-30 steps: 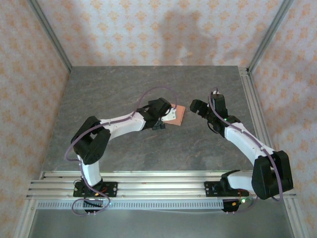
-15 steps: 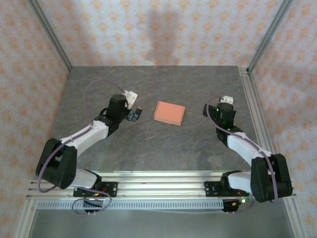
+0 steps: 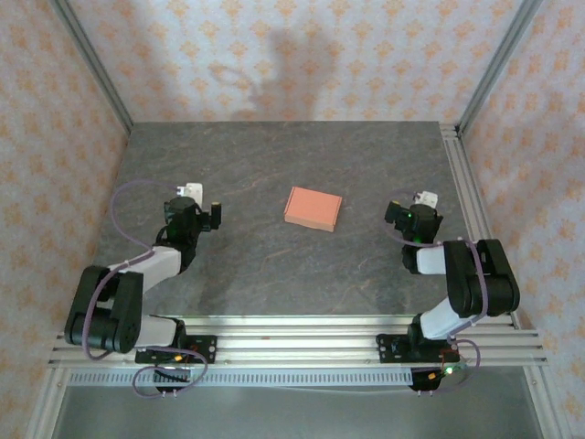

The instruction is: Fold the paper box

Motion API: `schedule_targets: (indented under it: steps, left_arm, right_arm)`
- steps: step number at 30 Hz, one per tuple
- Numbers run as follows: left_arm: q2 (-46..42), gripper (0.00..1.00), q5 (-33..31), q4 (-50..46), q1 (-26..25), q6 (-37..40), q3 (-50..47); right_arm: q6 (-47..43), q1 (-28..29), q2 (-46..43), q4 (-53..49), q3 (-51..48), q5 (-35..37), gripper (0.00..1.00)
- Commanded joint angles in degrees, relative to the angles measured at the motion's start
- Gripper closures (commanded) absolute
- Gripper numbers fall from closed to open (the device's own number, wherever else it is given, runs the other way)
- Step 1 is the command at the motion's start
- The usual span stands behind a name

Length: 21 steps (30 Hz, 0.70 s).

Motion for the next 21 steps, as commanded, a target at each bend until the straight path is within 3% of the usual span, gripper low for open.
schedule_targets:
  steps: [1, 21]
  left_arm:
    - [4.6, 0.00, 0.4, 8.3, 0.3, -1.8, 0.2]
    - [5.9, 0.00, 0.0, 6.7, 1.5, -3.6, 1.6]
  right_arm:
    - [-0.5, -0.3, 0.0, 8.7, -1.4, -1.9, 0.00]
    - [0.2, -0.3, 0.3, 5.0, 0.7, 0.2, 0.01]
